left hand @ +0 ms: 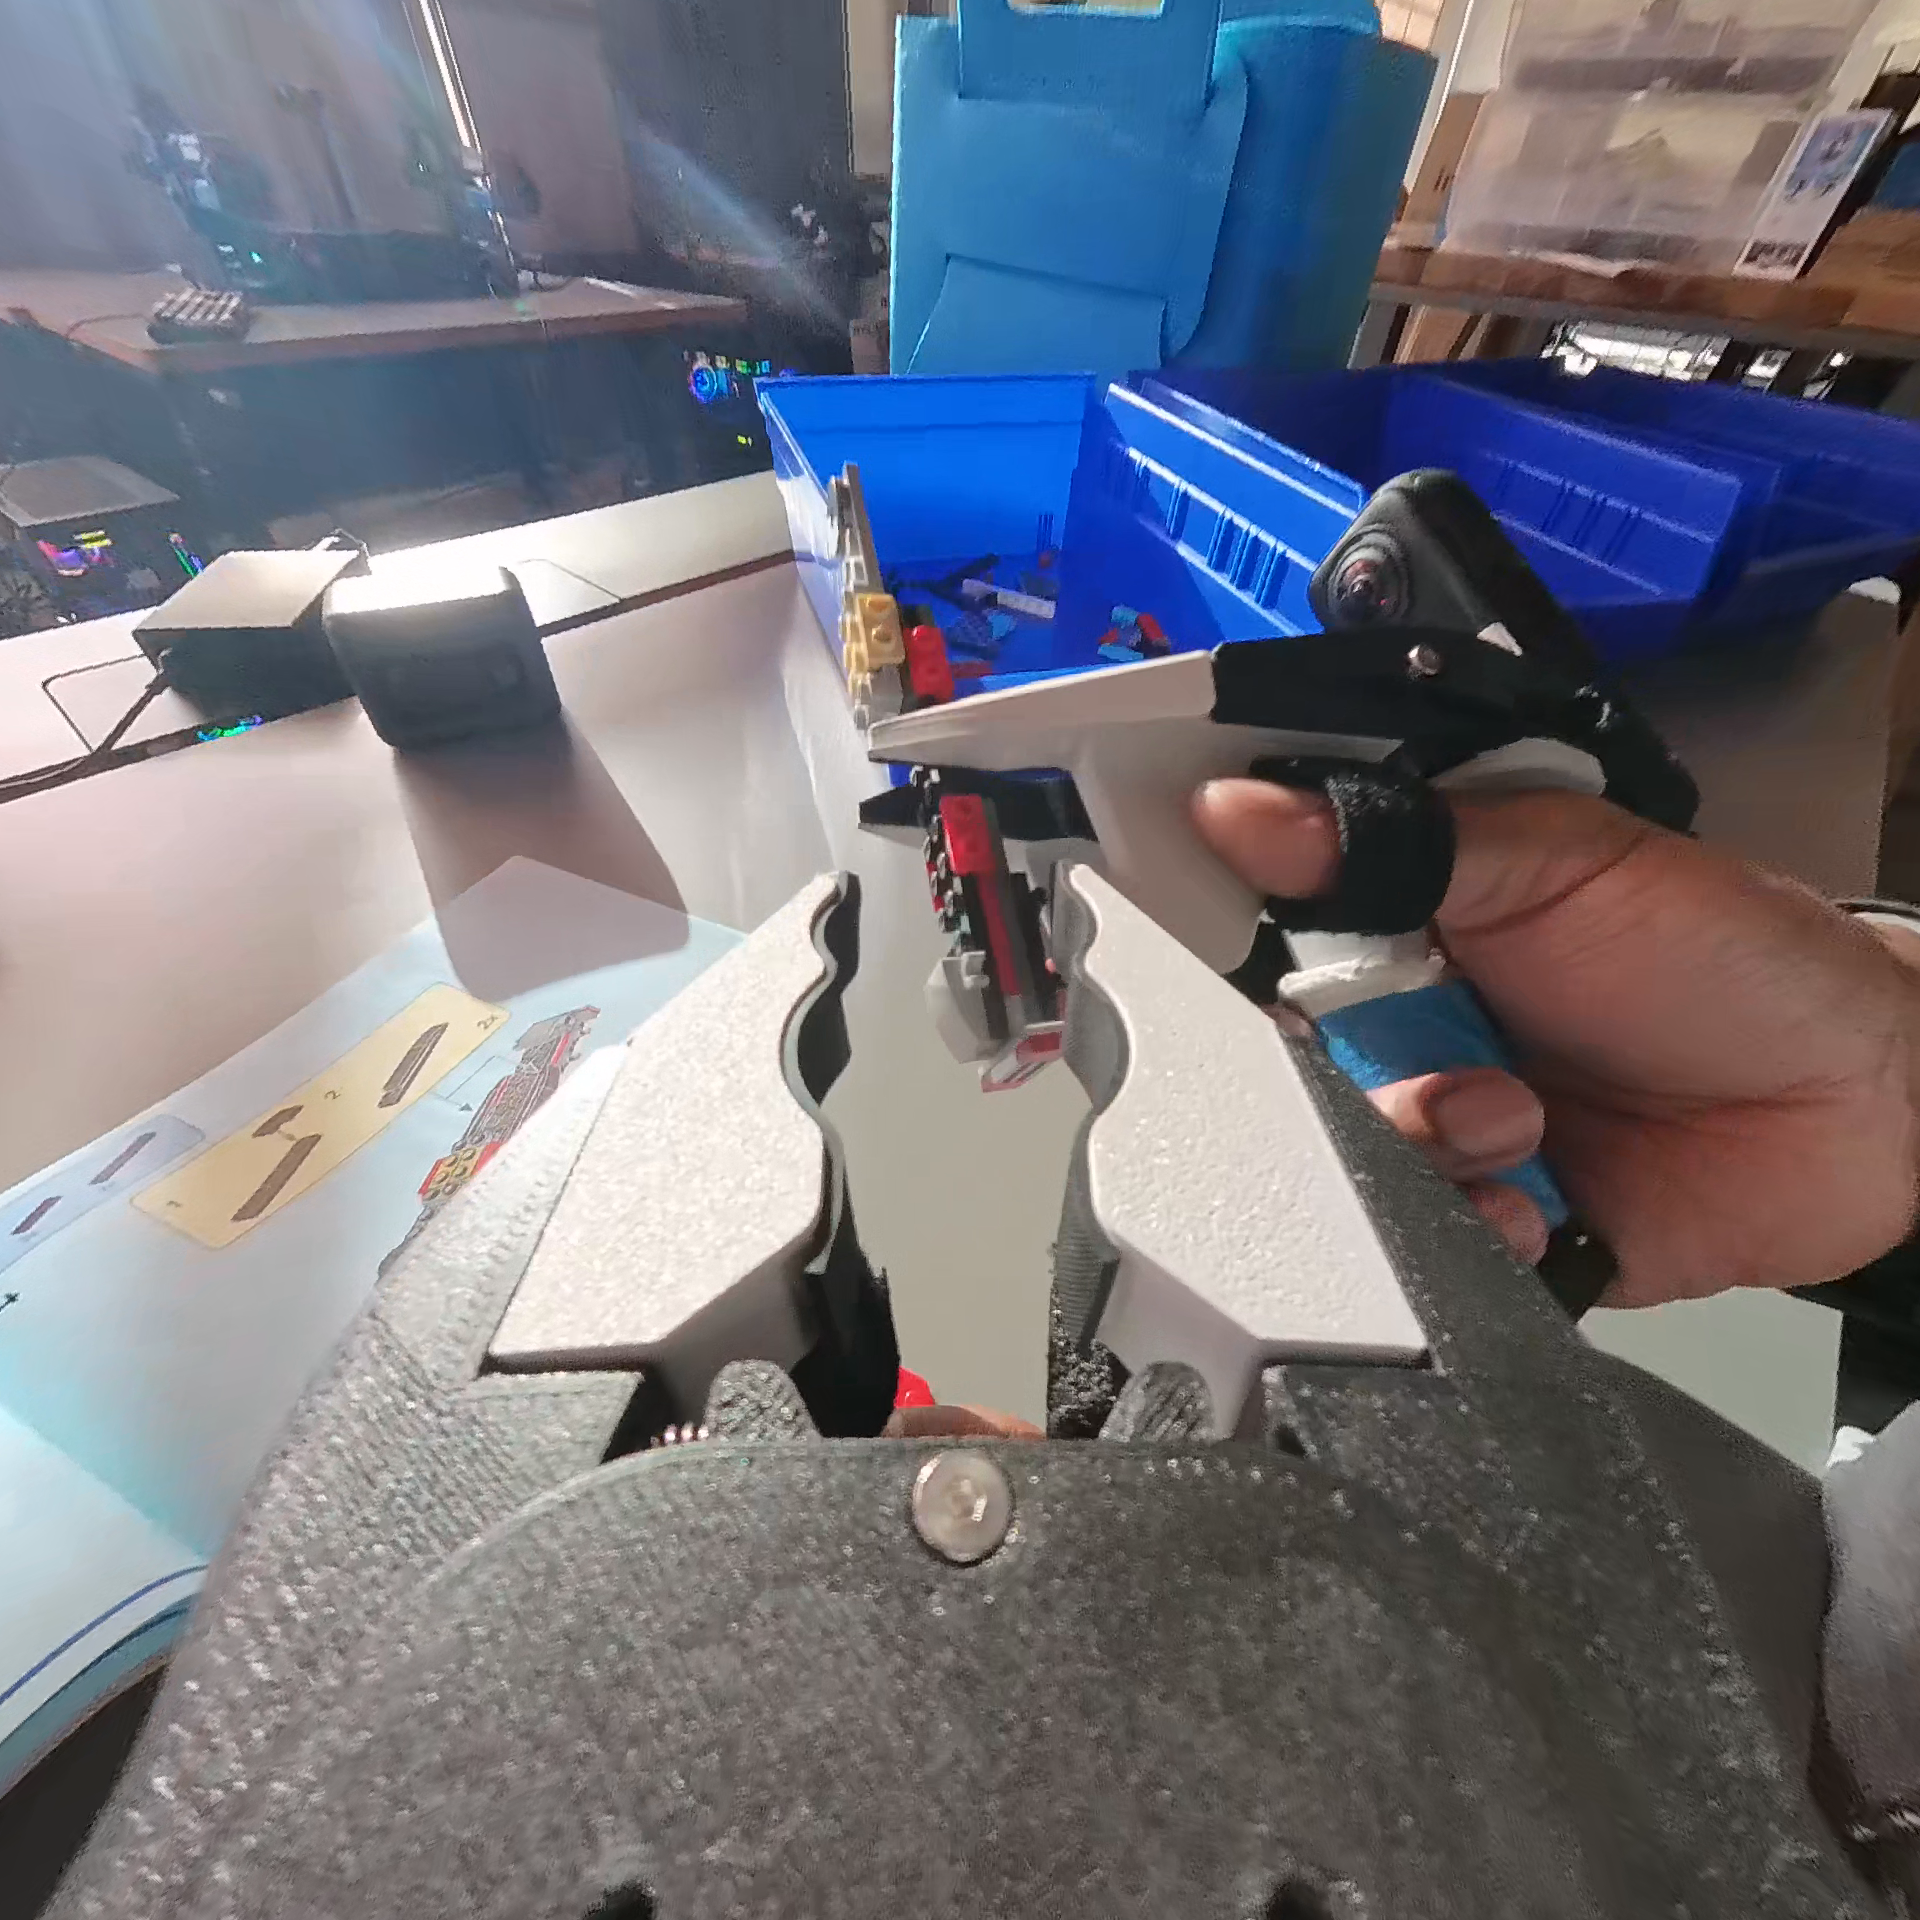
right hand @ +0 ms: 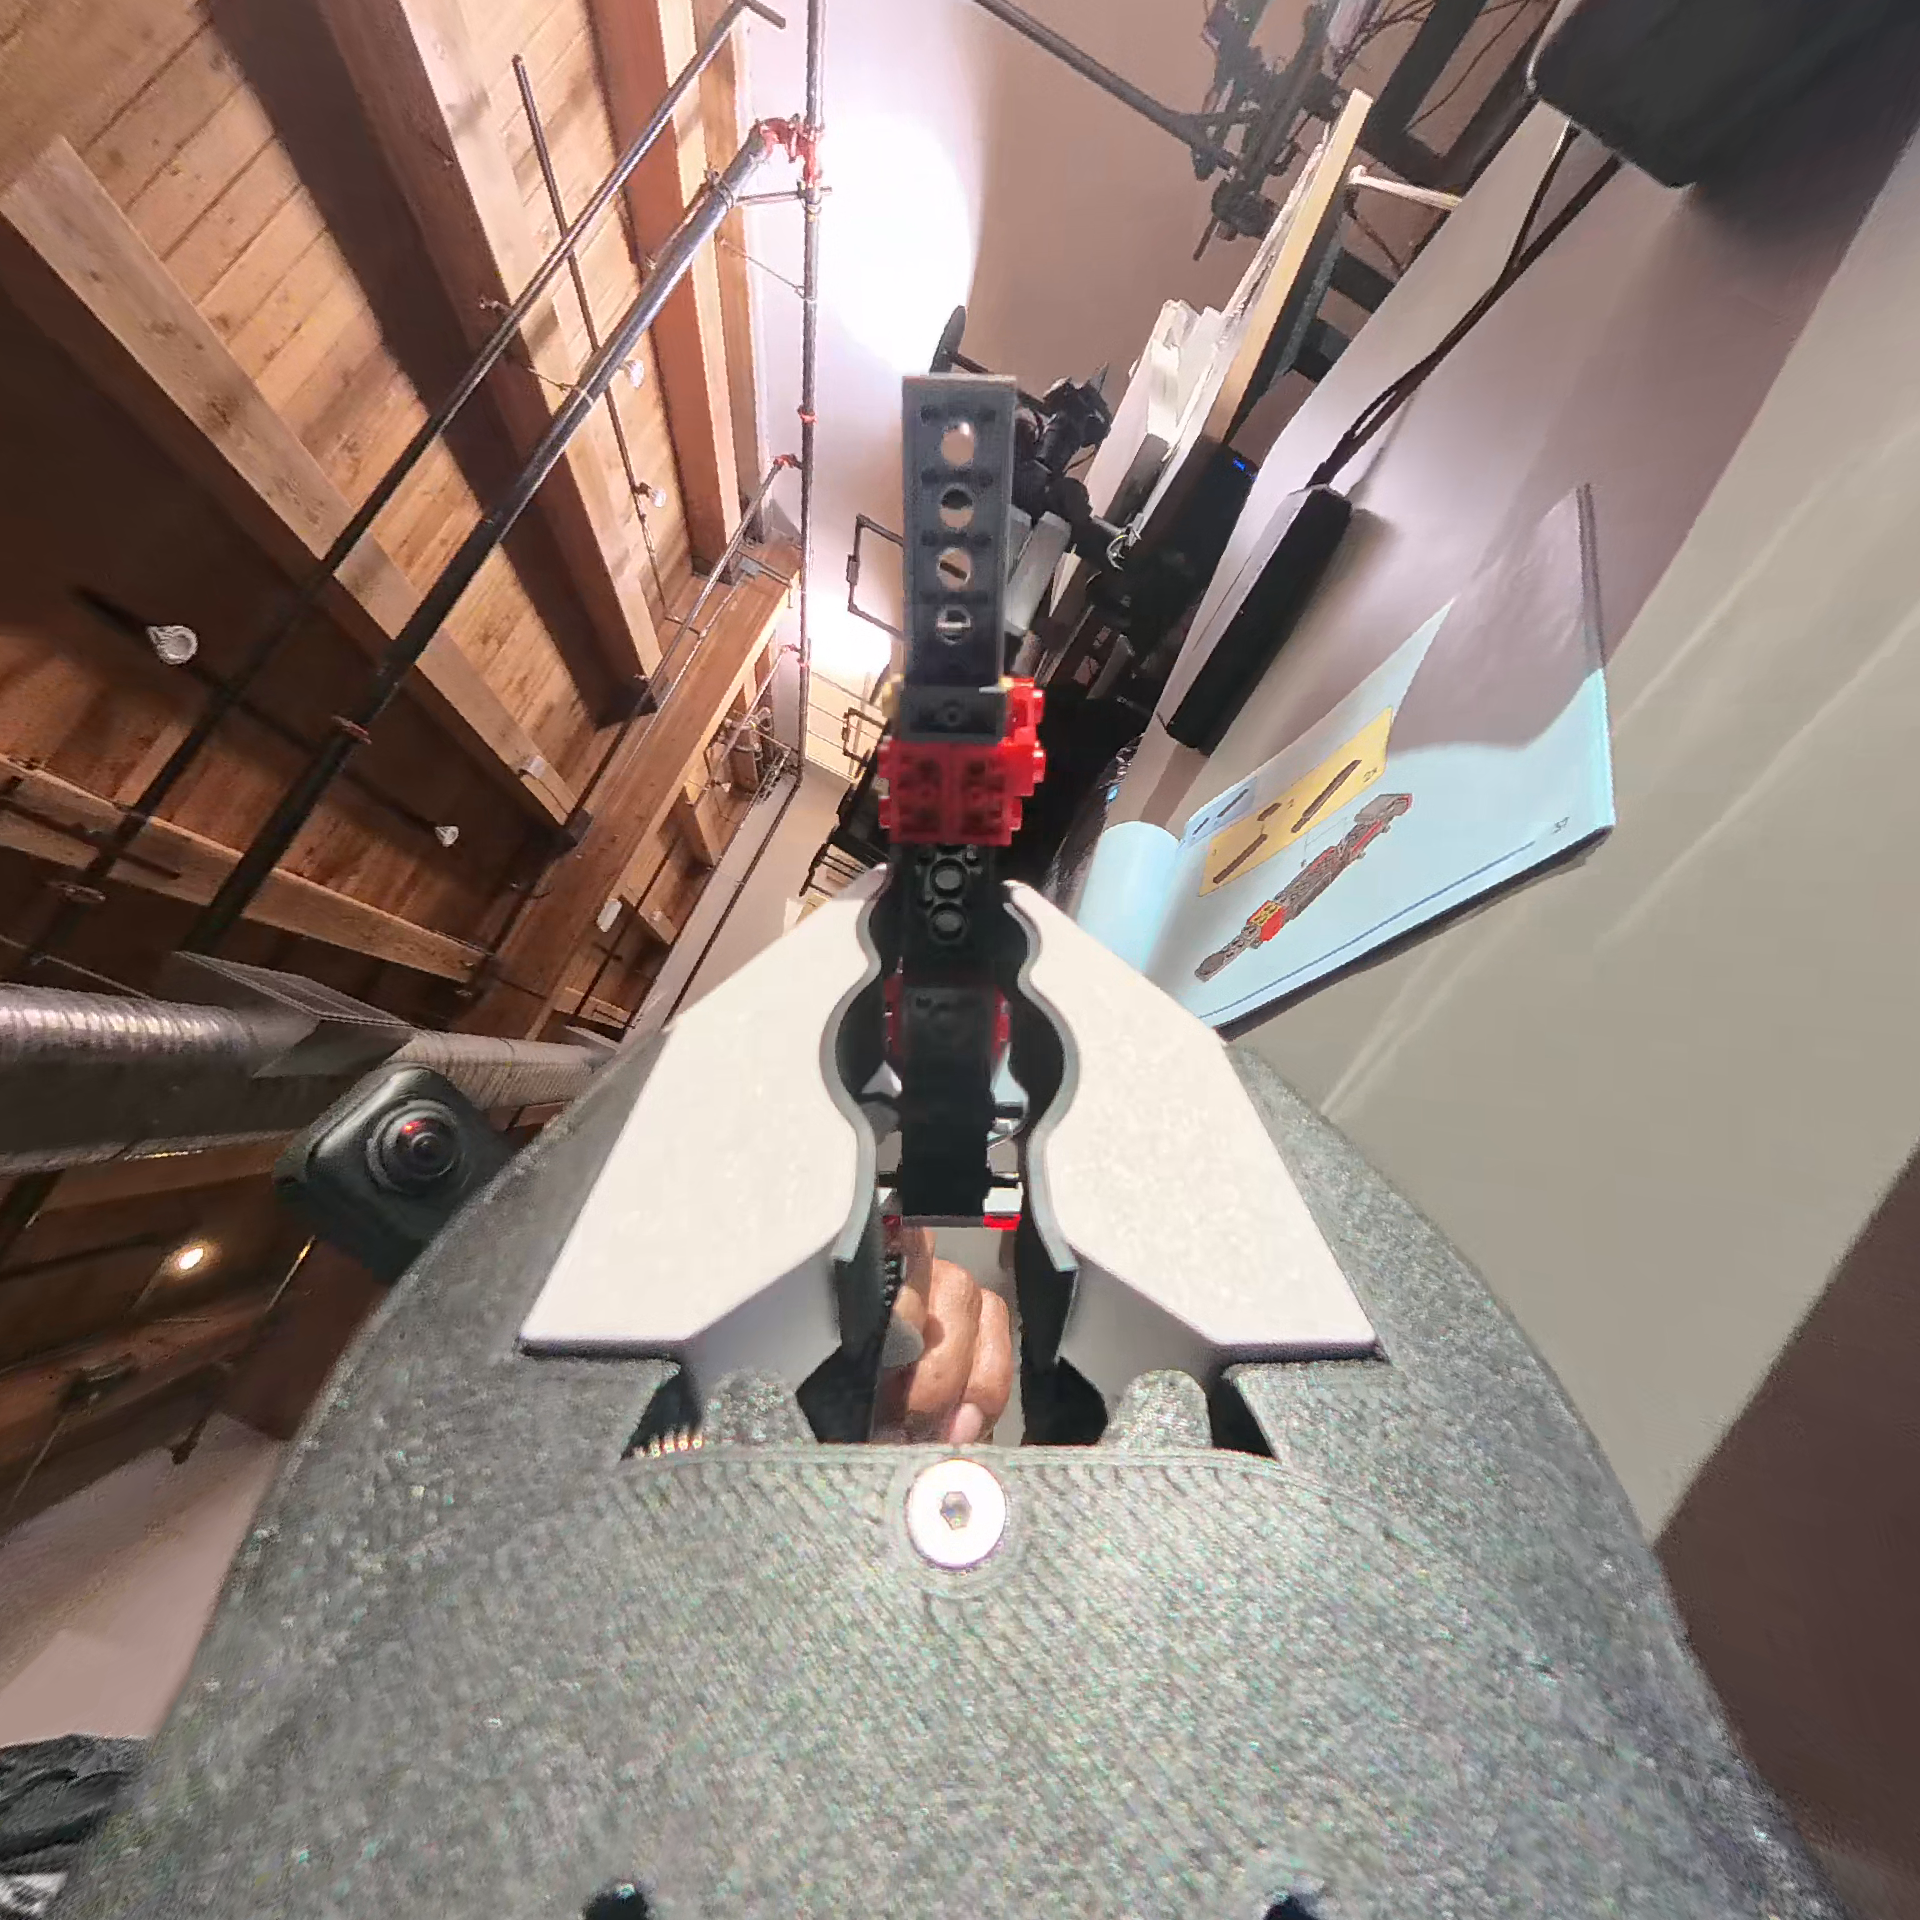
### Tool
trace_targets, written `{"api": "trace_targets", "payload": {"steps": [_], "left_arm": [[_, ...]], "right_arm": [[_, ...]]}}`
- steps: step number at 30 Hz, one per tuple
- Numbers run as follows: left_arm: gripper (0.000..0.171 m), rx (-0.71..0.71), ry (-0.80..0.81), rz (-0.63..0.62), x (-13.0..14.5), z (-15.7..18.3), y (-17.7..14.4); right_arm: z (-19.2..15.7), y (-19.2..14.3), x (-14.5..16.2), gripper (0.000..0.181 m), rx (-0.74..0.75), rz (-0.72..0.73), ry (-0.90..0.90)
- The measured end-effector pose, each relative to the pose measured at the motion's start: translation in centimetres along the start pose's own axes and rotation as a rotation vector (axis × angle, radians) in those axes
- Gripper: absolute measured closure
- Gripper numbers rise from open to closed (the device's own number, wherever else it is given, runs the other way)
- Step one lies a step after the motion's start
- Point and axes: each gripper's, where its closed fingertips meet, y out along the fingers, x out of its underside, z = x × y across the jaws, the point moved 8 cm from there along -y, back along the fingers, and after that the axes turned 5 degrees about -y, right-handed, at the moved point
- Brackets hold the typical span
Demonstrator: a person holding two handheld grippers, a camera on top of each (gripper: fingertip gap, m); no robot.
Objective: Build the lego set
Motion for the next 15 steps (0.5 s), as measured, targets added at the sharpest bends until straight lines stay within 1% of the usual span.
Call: {"api": "trace_targets", "payload": {"steps": [4, 6, 9, 11, 13, 15], "left_arm": [[0.136, 0.007, 0.019, -0.035, -0.1, 0.5, -0.1], [0.14, -0.016, 0.041, -0.052, -0.1, 0.7, 0.0], [0.153, -0.052, 0.062, -0.068, 0.0, 0.7, -0.2], [0.154, -0.041, 0.06, -0.07, 0.0, 0.5, -0.5], [0.154, -0.028, 0.047, -0.08, 0.1, 0.2, -1.0], [0.155, -0.025, 0.051, -0.1, 0.2, -0.3, -1.4]], "right_arm": [[-0.5, -0.1, 0.3, 0.162, -0.021, -0.004, -0.021], [-0.9, -0.1, 0.7, 0.162, -0.035, -0.012, -0.034], [-1.2, 0.1, 1.3, 0.162, -0.055, -0.035, -0.036], [-1.3, 0.2, 1.6, 0.162, -0.075, -0.069, -0.047], [-1.3, 0.2, 1.9, 0.146, -0.083, -0.133, -0.072], [-1.3, -0.1, 2.0, 0.131, -0.078, -0.203, -0.137]]}}
